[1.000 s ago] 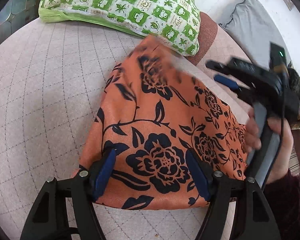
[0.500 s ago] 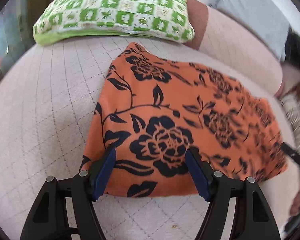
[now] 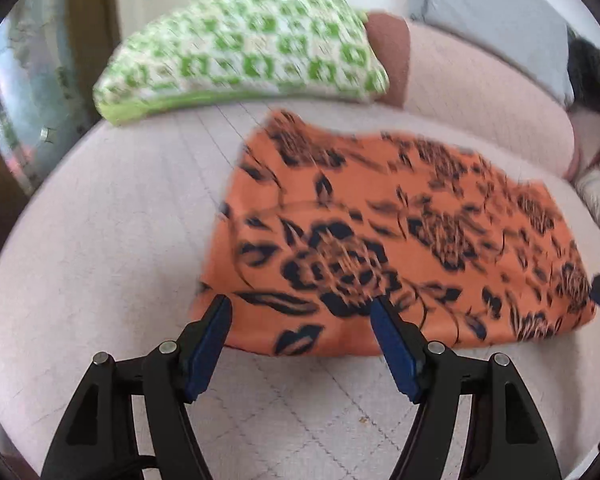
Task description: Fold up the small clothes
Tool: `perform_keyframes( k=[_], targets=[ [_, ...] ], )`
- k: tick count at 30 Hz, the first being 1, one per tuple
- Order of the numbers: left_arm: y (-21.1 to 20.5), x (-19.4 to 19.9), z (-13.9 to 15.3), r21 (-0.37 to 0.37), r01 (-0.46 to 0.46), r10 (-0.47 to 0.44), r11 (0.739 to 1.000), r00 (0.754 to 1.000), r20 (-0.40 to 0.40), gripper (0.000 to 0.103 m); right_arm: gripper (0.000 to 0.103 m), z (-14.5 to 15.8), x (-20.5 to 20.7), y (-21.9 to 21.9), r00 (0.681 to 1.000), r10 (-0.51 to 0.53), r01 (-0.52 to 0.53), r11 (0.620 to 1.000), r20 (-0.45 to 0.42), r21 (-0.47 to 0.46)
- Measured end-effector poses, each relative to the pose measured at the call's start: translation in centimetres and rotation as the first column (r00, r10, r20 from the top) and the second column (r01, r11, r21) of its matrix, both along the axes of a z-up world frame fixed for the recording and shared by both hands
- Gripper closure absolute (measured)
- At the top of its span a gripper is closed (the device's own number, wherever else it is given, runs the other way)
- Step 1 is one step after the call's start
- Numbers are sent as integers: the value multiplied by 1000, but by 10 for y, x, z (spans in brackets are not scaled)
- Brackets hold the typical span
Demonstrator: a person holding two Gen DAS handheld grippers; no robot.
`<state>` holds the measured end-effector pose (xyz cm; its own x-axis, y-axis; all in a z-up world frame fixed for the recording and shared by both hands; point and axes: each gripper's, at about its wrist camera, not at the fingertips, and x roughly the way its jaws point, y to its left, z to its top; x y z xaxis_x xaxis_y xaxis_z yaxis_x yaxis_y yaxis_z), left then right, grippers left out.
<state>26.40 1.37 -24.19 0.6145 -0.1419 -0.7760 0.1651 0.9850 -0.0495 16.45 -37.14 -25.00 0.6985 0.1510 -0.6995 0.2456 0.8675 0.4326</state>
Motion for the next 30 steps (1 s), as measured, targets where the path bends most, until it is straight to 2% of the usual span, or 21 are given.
perform_keyframes(
  k=[3, 4, 7, 8, 9, 10, 15, 18, 20, 24, 30],
  targets=[
    [1, -3, 8, 57, -44, 41, 997, 997, 66, 27, 55, 6, -7, 3, 999, 2, -3, 999, 33, 49],
    [2, 1, 4, 85, -59, 54, 995, 997, 52, 25, 55, 5, -7, 6, 1000, 6, -7, 999, 22, 54],
    [9, 20, -25, 136, -104, 115, 985, 991, -74, 24, 55, -13, -3, 9, 997, -20, 22, 999, -75, 28],
    [11, 27, -39, 128, -101, 116, 987, 986, -116, 22, 54, -26, 0, 7, 991, -32, 37, 999, -134, 34],
    [14, 30, -42, 118, -113, 127, 987, 985, -115, 16, 53, -38, 3, 5, 983, -34, 43, 998, -183, 46],
    [16, 31, -42, 118, -128, 141, 985, 983, -115, 12, 53, -45, 3, 2, 983, -33, 46, 997, -183, 63],
    [38, 20, -30, 6, -162, 161, 987, 975, -155, 12, 51, -30, -11, 3, 989, -43, 59, 992, -142, 110],
    [43, 2, -18, -27, -185, 180, 982, 975, -129, 12, 51, -19, -19, 3, 994, -44, 56, 992, -100, 117],
    [38, -15, -5, -27, -177, 175, 984, 982, -74, 12, 51, -9, -25, 6, 997, -50, 55, 994, -61, 97],
    [21, -42, 21, -5, -161, 161, 987, 986, 36, 12, 48, 8, -36, 7, 998, -63, 59, 990, 21, 127],
    [6, -67, 33, -36, -155, 157, 987, 984, 84, 12, 46, 32, -54, 29, 996, -42, 35, 996, 82, 83]
  ],
)
